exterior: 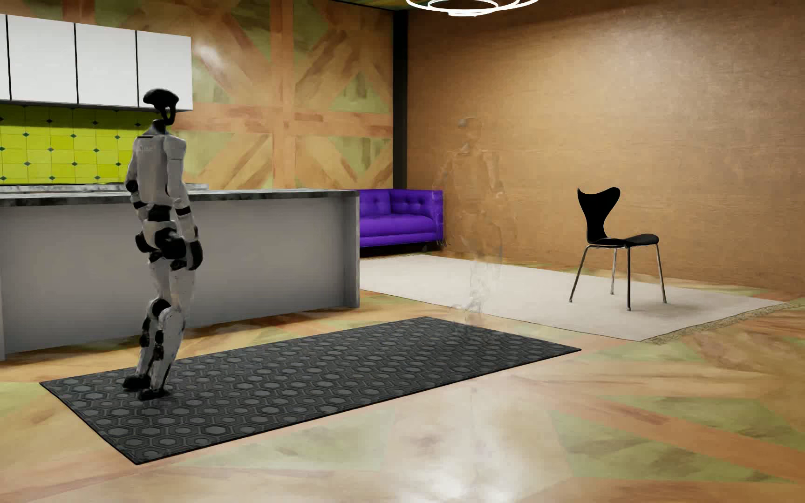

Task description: Head to the black chair

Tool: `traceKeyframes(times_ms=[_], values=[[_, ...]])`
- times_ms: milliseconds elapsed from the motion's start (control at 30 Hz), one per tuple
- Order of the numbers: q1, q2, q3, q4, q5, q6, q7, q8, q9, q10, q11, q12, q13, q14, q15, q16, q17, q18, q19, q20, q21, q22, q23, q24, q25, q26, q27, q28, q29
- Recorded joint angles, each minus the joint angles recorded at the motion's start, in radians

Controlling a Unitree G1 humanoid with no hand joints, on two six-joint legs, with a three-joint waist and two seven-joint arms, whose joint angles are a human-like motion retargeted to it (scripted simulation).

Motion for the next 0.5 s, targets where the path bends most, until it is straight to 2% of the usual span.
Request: traceKeyframes(times_ms=[33,67,100,133,167,200,267,300,333,433,500], values=[[-0.025,-0.027,0.026,-0.010,-0.004,-0.001,0.000,0.000,-0.004,0.014,0.023,-0.008,0.006,0.016,-0.024,-0.003,-0.003,0.000,0.000,-0.005,-0.067,0.002,0.013,0.000,0.000,0.000,0.000,0.000,0.000],[-0.016,0.012,-0.031,-0.025,-0.006,-0.015,0.000,0.000,-0.018,0.026,-0.065,0.013,0.038,0.009,-0.075,0.001,0.002,0.000,0.000,-0.002,-0.096,-0.008,0.009,0.000,0.000,0.000,0.000,0.000,0.000],[-0.022,-0.041,0.005,-0.018,0.002,-0.003,0.000,0.000,-0.002,0.036,0.266,0.000,0.034,0.021,-0.201,0.005,-0.005,0.000,0.000,-0.005,-0.074,-0.017,0.005,0.000,0.000,0.000,0.000,0.000,0.000],[-0.015,-0.087,0.002,-0.023,-0.001,-0.004,0.000,0.000,0.008,0.053,0.334,-0.002,0.045,0.012,-0.226,0.008,-0.005,0.000,0.000,-0.010,-0.080,-0.033,0.006,0.000,0.000,0.000,0.000,0.000,0.000],[0.015,-0.156,-0.011,-0.034,-0.013,-0.013,0.000,0.000,0.023,0.037,0.455,0.000,0.055,-0.042,-0.217,0.013,-0.007,0.000,0.000,0.017,-0.075,-0.061,-0.004,0.000,0.000,0.000,0.000,0.000,0.000],[0.062,-0.199,-0.014,-0.046,-0.028,-0.027,0.000,0.000,0.057,0.044,0.574,-0.018,0.065,-0.067,-0.190,0.028,0.007,0.000,0.000,-0.025,-0.096,-0.064,0.021,0.000,0.000,0.000,0.000,0.000,0.000],[0.113,-0.310,-0.096,-0.018,-0.031,-0.019,0.000,0.000,0.064,0.030,0.706,-0.044,0.095,-0.115,-0.174,0.032,0.015,0.000,0.000,-0.024,-0.089,-0.068,0.013,0.000,0.000,0.000,0.000,0.000,0.000],[0.117,-0.387,-0.137,-0.005,-0.031,0.000,0.000,0.000,0.055,0.014,0.689,-0.070,0.102,-0.142,-0.168,0.025,0.008,0.000,0.000,-0.017,-0.079,-0.060,0.017,0.000,0.000,0.000,0.000,0.000,0.000],[0.180,-0.410,-0.158,-0.002,-0.038,-0.002,0.000,0.000,0.067,-0.019,0.618,-0.078,0.124,-0.174,-0.151,0.026,0.004,0.000,0.000,-0.014,-0.067,-0.078,0.021,0.000,0.000,0.000,0.000,0.000,0.000],[0.298,-0.552,-0.204,0.022,-0.047,0.007,0.000,0.000,0.071,-0.062,0.459,-0.126,0.150,-0.311,0.004,0.025,-0.002,0.000,0.000,0.024,-0.101,-0.100,0.070,0.000,0.000,0.000,0.000,0.000,0.000],[0.360,-0.610,-0.248,0.032,-0.058,0.008,0.000,0.000,0.077,-0.065,0.388,-0.150,0.148,-0.356,0.042,0.031,-0.001,0.000,0.000,0.038,-0.099,-0.104,0.103,0.000,0.000,0.000,0.000,0.000,0.000]])
